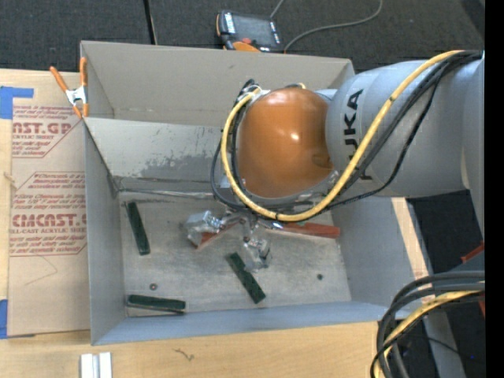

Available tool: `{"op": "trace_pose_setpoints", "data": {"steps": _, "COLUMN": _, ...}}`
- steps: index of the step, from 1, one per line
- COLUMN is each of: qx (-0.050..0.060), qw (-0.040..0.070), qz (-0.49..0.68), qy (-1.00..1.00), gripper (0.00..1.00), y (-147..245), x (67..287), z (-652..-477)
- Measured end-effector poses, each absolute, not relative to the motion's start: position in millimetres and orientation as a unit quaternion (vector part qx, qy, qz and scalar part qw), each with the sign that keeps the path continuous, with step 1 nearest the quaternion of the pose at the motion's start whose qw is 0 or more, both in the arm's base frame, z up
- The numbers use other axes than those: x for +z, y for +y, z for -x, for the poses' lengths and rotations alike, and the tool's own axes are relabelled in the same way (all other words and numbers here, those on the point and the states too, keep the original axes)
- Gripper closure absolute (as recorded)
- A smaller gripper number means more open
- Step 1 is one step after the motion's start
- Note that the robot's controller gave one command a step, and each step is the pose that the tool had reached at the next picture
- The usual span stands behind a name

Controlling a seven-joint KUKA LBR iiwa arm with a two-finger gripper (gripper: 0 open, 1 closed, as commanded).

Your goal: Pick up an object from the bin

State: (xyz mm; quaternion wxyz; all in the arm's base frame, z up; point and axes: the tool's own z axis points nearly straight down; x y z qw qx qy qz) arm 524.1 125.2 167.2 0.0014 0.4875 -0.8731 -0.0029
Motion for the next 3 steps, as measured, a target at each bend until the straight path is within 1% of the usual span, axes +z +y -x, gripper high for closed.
{"op": "trace_pose_setpoints", "data": {"steps": 1, "qx": -0.001, "qw": 0.002, "qz": -0.427, "qy": -0.904, "gripper": 0.00, "y": 108.6, "x": 66.2, "z": -569.5}}
{"op": "trace_pose_setpoints", "data": {"steps": 2, "qx": 0.000, "qw": -0.006, "qz": -0.428, "qy": -0.904, "gripper": 1.00, "y": 110.8, "x": 73.6, "z": -573.2}}
{"op": "trace_pose_setpoints", "data": {"steps": 3, "qx": 0.000, "qw": -0.002, "qz": -0.428, "qy": -0.904, "gripper": 0.00, "y": 110.0, "x": 71.1, "z": -571.2}}
